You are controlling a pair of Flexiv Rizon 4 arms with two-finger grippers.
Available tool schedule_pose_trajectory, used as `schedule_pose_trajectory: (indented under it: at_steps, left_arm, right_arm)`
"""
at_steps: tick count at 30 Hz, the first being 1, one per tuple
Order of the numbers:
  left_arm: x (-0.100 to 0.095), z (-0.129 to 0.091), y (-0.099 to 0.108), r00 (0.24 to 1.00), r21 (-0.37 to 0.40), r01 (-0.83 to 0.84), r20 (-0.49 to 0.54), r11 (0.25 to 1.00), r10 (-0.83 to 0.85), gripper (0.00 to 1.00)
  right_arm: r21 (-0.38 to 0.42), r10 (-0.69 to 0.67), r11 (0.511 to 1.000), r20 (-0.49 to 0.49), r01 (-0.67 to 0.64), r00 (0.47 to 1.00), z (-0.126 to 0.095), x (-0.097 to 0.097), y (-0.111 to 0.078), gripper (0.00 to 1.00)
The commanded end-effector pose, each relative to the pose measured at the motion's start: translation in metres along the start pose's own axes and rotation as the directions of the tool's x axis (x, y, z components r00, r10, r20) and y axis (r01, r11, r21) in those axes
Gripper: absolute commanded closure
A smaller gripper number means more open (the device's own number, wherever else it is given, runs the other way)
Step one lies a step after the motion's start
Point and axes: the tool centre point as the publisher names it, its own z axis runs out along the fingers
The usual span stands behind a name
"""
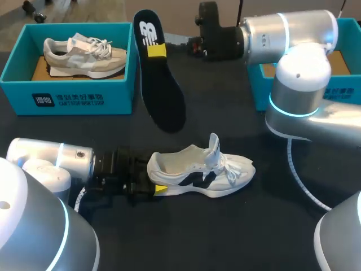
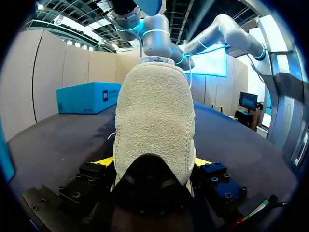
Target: Take the shoe out of the shoebox, open the shoe tongue, remove and reinsert the insole, then place the shoe into the shoebox
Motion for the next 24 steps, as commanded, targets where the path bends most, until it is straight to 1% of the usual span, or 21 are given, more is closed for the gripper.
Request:
schedule_pose_trajectory:
  at_steps: [1, 4, 5, 6, 21, 22, 24]
  left_arm:
    - [0.0, 0.001, 0.0, 1.0, -0.003, 0.0, -0.001, 1.0, 0.0, 1.0]
    - [0.0, 0.001, 0.0, 1.0, -0.003, 0.0, -0.001, 1.0, 0.0, 1.0]
    - [0.0, 0.001, 0.0, 1.0, -0.003, 0.0, -0.001, 1.0, 0.0, 1.0]
    - [0.0, 0.001, 0.0, 1.0, -0.003, 0.0, -0.001, 1.0, 0.0, 1.0]
    - [0.0, 0.001, 0.0, 1.0, -0.003, 0.0, -0.001, 1.0, 0.0, 1.0]
    - [0.0, 0.001, 0.0, 1.0, -0.003, 0.0, -0.001, 1.0, 0.0, 1.0]
    - [0.0, 0.001, 0.0, 1.0, -0.003, 0.0, -0.001, 1.0, 0.0, 1.0]
  right_arm:
    - [-0.005, 0.018, 1.0, 0.014, -0.018, 1.0, -0.017, 0.022, 0.004, 1.0]
    - [-0.016, 0.039, 0.999, 0.02, -0.039, 0.999, -0.024, 0.036, 0.005, 1.0]
    - [-0.034, 0.036, 0.999, 0.039, -0.034, 0.999, -0.027, 0.04, 0.006, 1.0]
    - [-0.051, -0.001, 0.999, 0.047, 0.003, 0.999, -0.031, 0.042, 0.008, 1.0]
    - [-0.051, -0.001, 0.999, 0.047, 0.003, 0.999, -0.031, 0.042, 0.008, 1.0]
    - [-0.078, -0.009, 0.997, 0.042, 0.012, 0.999, -0.038, 0.046, 0.01, 1.0]
    - [-0.074, 0.026, 0.997, 0.058, -0.022, 0.998, -0.048, 0.052, 0.013, 1.0]
